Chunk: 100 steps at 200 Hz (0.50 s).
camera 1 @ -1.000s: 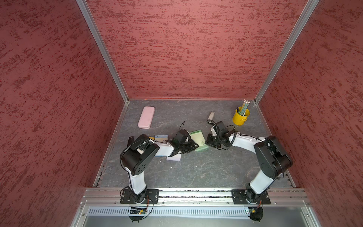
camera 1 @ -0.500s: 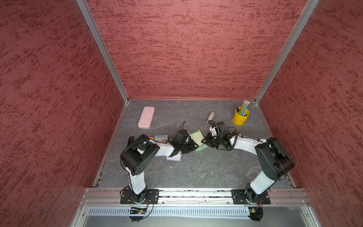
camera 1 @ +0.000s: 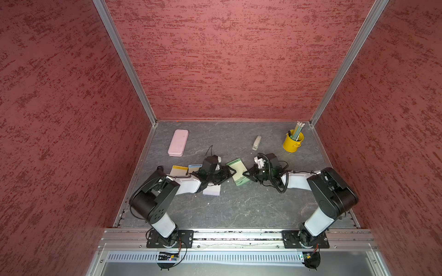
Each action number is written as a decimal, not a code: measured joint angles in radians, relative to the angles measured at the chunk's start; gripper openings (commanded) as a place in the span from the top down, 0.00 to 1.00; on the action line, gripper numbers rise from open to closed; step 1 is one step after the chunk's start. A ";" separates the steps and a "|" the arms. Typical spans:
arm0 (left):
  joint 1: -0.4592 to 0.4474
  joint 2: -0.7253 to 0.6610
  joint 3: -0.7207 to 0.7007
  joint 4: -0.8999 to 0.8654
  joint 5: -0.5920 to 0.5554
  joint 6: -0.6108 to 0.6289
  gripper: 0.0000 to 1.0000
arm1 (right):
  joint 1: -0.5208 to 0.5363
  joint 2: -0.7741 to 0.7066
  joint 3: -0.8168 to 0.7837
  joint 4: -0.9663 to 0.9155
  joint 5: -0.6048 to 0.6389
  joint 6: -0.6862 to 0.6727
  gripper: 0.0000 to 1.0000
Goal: Tear off pages from different memo pads
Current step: Pick up the memo pad from the center of the board.
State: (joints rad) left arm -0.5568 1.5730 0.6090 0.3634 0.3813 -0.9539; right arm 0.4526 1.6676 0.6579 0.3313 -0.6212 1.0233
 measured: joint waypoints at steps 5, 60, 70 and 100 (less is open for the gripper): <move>0.017 -0.031 -0.011 0.017 -0.003 0.001 0.14 | 0.000 -0.006 0.000 0.015 -0.009 0.011 1.00; 0.140 -0.152 -0.093 0.201 -0.005 -0.027 0.08 | -0.001 -0.093 0.001 0.150 -0.077 0.090 1.00; 0.140 -0.151 -0.098 0.212 -0.001 -0.030 0.08 | -0.001 -0.109 0.003 0.162 -0.087 0.101 1.00; 0.131 -0.124 -0.105 0.284 0.007 -0.049 0.08 | -0.002 -0.154 0.032 0.169 -0.113 0.126 1.00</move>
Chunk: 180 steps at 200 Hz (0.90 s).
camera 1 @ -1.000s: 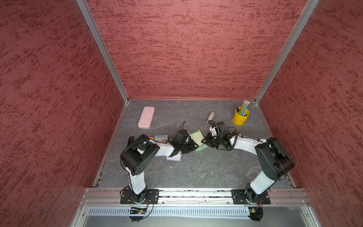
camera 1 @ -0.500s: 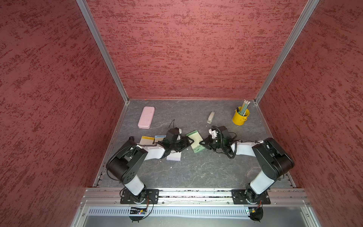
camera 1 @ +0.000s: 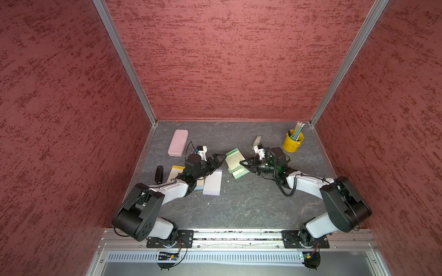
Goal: Tear off pages from different memo pads
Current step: Pick up the memo pad from the center of the board.
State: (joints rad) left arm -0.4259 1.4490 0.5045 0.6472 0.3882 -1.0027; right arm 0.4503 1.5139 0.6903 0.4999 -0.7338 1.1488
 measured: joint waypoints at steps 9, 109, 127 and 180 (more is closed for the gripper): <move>-0.001 0.018 -0.003 0.029 0.003 -0.014 0.09 | 0.000 -0.013 0.010 0.003 -0.005 0.004 1.00; -0.050 0.145 0.033 0.267 0.035 -0.107 0.42 | 0.004 -0.076 0.026 -0.015 -0.030 0.028 1.00; -0.037 0.167 0.040 0.294 0.056 -0.125 0.51 | 0.004 -0.095 0.026 -0.052 -0.037 0.013 1.00; -0.032 0.171 0.054 0.310 0.105 -0.131 0.27 | 0.004 -0.127 0.029 -0.138 -0.043 -0.029 1.00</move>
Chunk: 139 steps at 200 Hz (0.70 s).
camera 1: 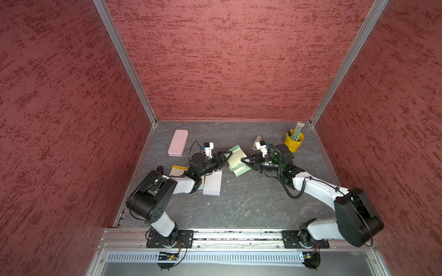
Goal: Tear off pages from different memo pads
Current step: Pick up the memo pad from the center of the board.
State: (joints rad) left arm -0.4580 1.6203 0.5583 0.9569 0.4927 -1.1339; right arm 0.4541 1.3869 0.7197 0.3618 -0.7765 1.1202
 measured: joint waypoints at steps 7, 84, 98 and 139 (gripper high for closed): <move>0.003 0.000 -0.003 0.001 0.005 0.000 0.26 | 0.000 0.000 0.007 -0.017 0.000 -0.006 1.00; 0.035 -0.030 -0.044 -0.052 0.013 0.028 0.21 | 0.000 0.001 0.060 -0.039 -0.023 -0.009 1.00; 0.039 -0.030 -0.037 -0.047 0.014 0.028 0.22 | 0.000 0.001 0.059 -0.033 -0.030 0.002 1.00; 0.043 -0.007 0.009 0.008 0.027 0.023 0.31 | 0.001 0.001 0.054 -0.002 -0.036 0.025 1.00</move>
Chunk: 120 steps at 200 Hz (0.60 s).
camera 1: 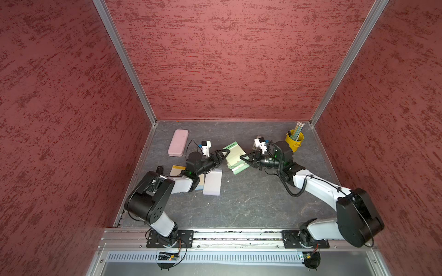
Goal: Tear off pages from different memo pads
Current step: Pick up the memo pad from the center of the board.
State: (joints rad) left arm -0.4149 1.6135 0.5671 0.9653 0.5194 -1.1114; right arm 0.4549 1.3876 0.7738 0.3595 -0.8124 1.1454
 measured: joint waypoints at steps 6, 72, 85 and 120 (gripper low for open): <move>0.000 0.005 0.004 0.010 0.001 0.000 0.33 | 0.000 0.000 -0.002 0.005 -0.001 0.001 1.00; 0.006 0.039 0.013 0.047 0.028 -0.018 0.59 | 0.000 0.000 -0.040 0.017 -0.007 0.003 1.00; 0.012 0.039 0.015 0.049 0.034 -0.019 0.62 | 0.000 0.000 -0.042 0.020 -0.008 0.003 1.00; 0.019 0.046 0.034 0.047 0.053 -0.018 0.64 | 0.001 0.000 -0.047 0.026 -0.008 0.002 1.00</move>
State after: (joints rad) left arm -0.3962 1.6596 0.6010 1.0126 0.5724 -1.1294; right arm 0.4557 1.3876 0.7265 0.3851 -0.8204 1.1469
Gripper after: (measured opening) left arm 0.376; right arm 0.092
